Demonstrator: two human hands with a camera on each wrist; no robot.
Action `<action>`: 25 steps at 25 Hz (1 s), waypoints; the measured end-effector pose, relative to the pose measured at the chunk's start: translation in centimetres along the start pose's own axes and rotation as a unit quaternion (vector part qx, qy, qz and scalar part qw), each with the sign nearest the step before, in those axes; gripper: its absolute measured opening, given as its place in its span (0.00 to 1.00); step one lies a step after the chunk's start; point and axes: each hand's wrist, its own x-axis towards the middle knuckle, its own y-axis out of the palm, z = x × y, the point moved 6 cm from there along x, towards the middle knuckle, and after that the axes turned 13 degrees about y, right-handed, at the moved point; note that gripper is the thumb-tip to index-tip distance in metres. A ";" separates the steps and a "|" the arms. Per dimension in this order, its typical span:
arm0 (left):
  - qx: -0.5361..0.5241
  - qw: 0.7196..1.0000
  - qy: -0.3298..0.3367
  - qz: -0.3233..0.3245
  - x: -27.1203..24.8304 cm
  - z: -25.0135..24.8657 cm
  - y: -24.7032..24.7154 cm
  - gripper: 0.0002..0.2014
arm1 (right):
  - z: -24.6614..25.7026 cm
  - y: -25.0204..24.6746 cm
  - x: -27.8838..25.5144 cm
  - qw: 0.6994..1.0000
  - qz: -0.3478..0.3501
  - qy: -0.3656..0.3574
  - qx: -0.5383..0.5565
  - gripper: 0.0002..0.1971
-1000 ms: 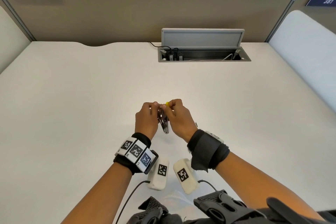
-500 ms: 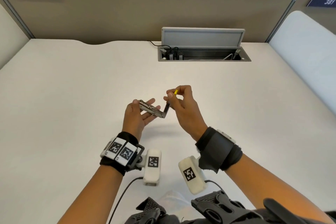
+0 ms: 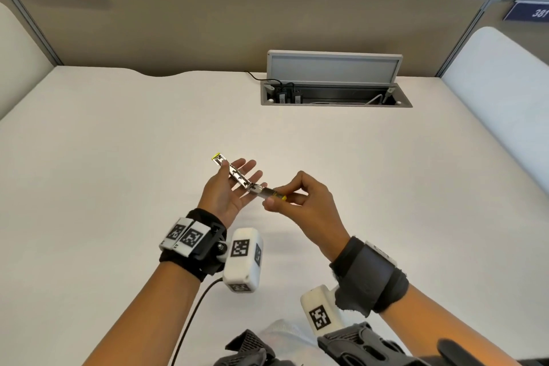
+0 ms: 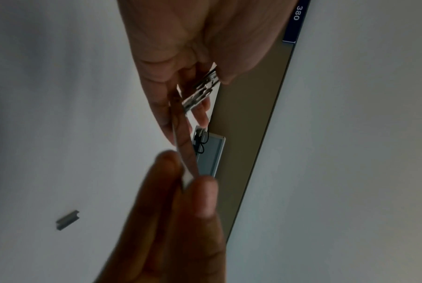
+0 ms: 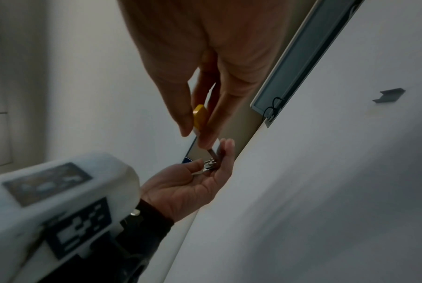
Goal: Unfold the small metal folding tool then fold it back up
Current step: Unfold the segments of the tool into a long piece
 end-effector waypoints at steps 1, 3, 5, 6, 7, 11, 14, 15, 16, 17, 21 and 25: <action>-0.014 1.000 -0.016 -0.005 0.1 0.1 0.0 0.17 | -0.1 0.0 0.1 1.000 0.016 0.005 -0.008 0.15; -0.037 0.998 -0.056 -0.019 0.3 0.4 0.0 0.15 | -0.5 -0.1 0.5 0.998 0.059 0.019 -0.014 0.13; -0.039 0.996 -0.078 -0.021 0.5 0.6 0.1 0.14 | -0.7 -0.8 1.0 0.997 0.066 0.025 -0.026 0.09; -0.023 0.996 -0.081 -0.014 0.6 0.6 0.1 0.14 | -0.7 -1.4 1.4 0.998 0.050 0.026 -0.032 0.09; 0.000 0.997 -0.080 -0.001 0.7 0.5 0.1 0.14 | -0.8 -2.0 1.8 0.999 0.033 0.026 -0.032 0.08; 0.106 0.988 -0.096 0.052 -0.1 0.1 0.2 0.20 | -2.2 -4.9 3.3 0.997 -0.044 0.053 0.016 0.05; 0.174 0.978 -0.098 0.057 -0.8 -0.3 0.5 0.22 | -3.8 -6.3 4.1 0.991 -0.094 0.087 0.038 0.02; 0.187 0.976 -0.100 0.058 -1.0 -0.3 0.6 0.22 | -4.1 -6.4 4.2 0.989 -0.102 0.093 0.045 0.03; 0.194 0.974 -0.103 0.058 -1.1 -0.4 0.7 0.22 | -4.4 -6.4 4.2 0.988 -0.105 0.099 0.049 0.04; 0.199 0.973 -0.103 0.057 -1.2 -0.3 0.8 0.21 | -4.5 -6.3 4.3 0.988 -0.105 0.103 0.051 0.04; 0.208 0.972 -0.093 0.058 -1.3 -0.1 1.3 0.17 | -4.5 -5.1 4.4 0.990 -0.087 0.101 0.051 0.05; 0.203 0.969 -0.103 0.091 -1.7 0.6 1.9 0.08 | -2.8 -3.1 4.7 0.996 -0.051 0.066 0.034 0.06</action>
